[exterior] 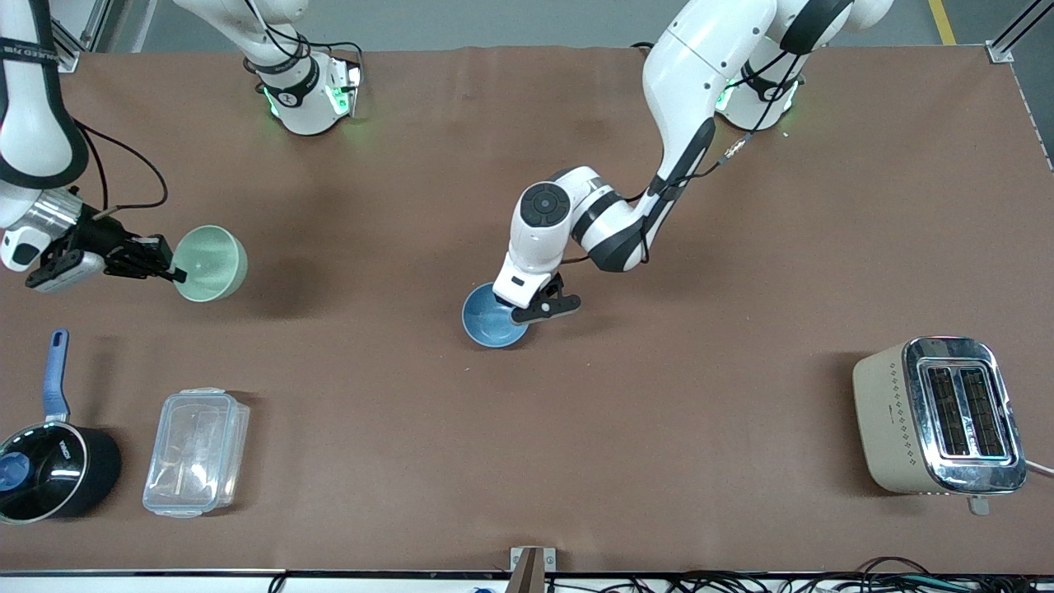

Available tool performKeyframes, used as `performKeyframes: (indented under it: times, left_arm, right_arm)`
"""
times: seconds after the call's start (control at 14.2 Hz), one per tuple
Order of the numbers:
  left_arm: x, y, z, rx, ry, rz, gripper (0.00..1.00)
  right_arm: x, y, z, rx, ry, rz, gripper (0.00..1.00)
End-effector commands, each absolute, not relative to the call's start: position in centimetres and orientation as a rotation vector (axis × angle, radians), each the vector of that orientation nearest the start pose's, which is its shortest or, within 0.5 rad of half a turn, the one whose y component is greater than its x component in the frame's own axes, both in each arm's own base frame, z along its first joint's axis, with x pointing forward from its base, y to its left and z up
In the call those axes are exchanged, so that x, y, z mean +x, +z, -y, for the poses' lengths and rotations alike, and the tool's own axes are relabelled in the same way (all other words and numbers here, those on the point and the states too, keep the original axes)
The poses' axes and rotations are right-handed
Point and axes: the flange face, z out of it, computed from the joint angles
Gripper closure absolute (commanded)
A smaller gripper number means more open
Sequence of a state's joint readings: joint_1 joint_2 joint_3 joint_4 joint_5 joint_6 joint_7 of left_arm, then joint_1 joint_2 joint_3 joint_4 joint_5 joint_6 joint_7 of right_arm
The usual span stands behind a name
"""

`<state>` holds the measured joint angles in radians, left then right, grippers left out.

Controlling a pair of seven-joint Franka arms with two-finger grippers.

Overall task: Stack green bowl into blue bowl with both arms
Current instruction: 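Slide the blue bowl to the table middle with the left gripper, then open the left gripper while the right gripper carries the green bowl over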

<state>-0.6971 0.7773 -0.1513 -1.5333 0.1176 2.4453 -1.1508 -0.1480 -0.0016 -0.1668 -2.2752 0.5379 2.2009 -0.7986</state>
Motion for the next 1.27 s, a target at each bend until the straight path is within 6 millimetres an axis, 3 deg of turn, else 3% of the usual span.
performKeyframes:
  times: [0.0, 0.07, 0.28, 0.42, 0.56, 0.71, 0.85, 1.06, 1.2]
  left_arm:
    - [51.4, 24.5, 51.8, -3.246, -0.188, 0.462, 0.00]
    - [53.1, 27.1, 50.2, -3.236, -0.218, 0.504, 0.00]
    - [57.2, 38.0, 42.5, -3.112, -0.272, 0.636, 0.00]
    - [59.0, 44.1, 36.7, -3.047, -0.355, 0.585, 0.00]
    - [59.8, 49.0, 31.4, -3.025, -0.349, 0.486, 0.00]
    - [59.9, 52.8, 26.3, -3.004, -0.316, 0.431, 0.00]
    - [59.1, 56.0, 22.8, -2.990, -0.276, 0.300, 0.00]
    - [58.2, 60.0, 16.3, -3.059, -0.197, 0.177, 0.00]
    - [57.2, 61.5, 12.5, -3.084, -0.139, 0.121, 0.00]
  right_arm:
    - [49.2, 37.3, 9.2, -2.740, -0.192, 0.098, 0.99]
    - [49.5, 37.5, 7.0, -2.742, -0.160, 0.055, 0.99]
    - [50.3, 37.7, 0.9, -2.746, -0.098, -0.039, 0.99]
    - [50.6, 38.1, -4.0, -2.752, -0.102, -0.107, 0.99]
    - [50.6, 38.2, -9.9, -2.751, -0.120, -0.197, 0.99]
    - [50.3, 37.2, -14.8, -2.751, -0.141, -0.268, 0.99]
    - [49.7, 35.6, -18.7, -2.759, -0.151, -0.291, 0.99]
    - [49.1, 33.9, -22.1, -2.766, -0.169, -0.308, 0.99]
    - [48.6, 32.7, -24.0, -2.772, -0.185, -0.314, 1.00]
